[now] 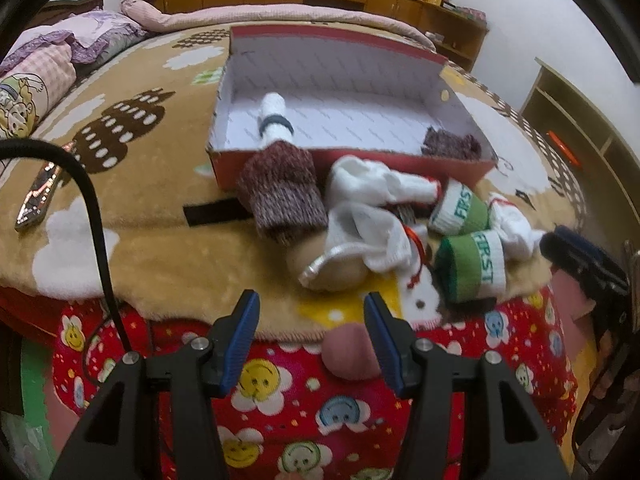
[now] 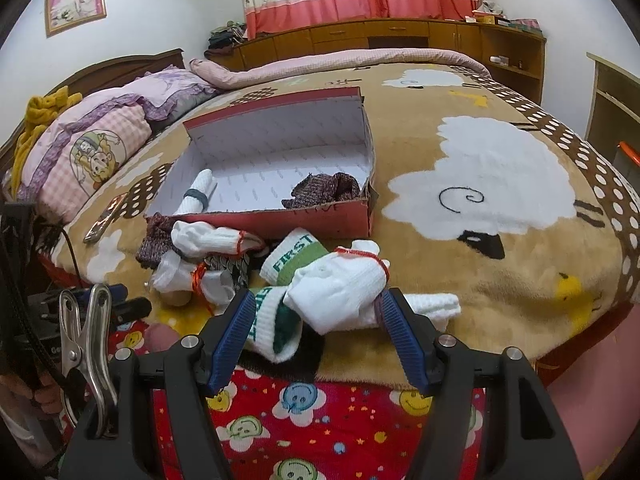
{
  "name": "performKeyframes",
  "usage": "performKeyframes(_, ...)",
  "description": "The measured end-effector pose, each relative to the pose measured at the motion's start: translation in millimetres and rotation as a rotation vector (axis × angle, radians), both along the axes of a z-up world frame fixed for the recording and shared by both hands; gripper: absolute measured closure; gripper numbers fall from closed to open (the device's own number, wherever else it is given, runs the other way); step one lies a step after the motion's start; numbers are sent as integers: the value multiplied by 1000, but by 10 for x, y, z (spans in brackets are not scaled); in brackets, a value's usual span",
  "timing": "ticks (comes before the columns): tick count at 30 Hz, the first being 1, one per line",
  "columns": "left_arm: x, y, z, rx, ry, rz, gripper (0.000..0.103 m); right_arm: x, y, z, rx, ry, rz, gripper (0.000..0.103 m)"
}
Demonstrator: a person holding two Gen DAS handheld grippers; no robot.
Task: Organize soft objects
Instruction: 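Withdraw both grippers from the shoebox back toward the pile, then grasp the pink sponge egg with the left gripper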
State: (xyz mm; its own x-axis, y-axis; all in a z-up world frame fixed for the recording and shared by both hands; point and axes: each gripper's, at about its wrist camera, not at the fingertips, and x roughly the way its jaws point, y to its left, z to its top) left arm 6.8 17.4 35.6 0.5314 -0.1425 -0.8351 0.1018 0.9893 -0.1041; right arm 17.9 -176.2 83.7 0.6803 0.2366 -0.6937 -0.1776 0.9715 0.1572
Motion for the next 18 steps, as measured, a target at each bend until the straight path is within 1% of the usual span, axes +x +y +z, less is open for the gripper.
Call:
performKeyframes(8,-90,-135,-161,-18,41,-48,46,-148,-6,-86,-3,11,-5,36)
performKeyframes(18,-83,-187,-236,-34,61,-66,46,-181,0,-162,3,34,0,36)
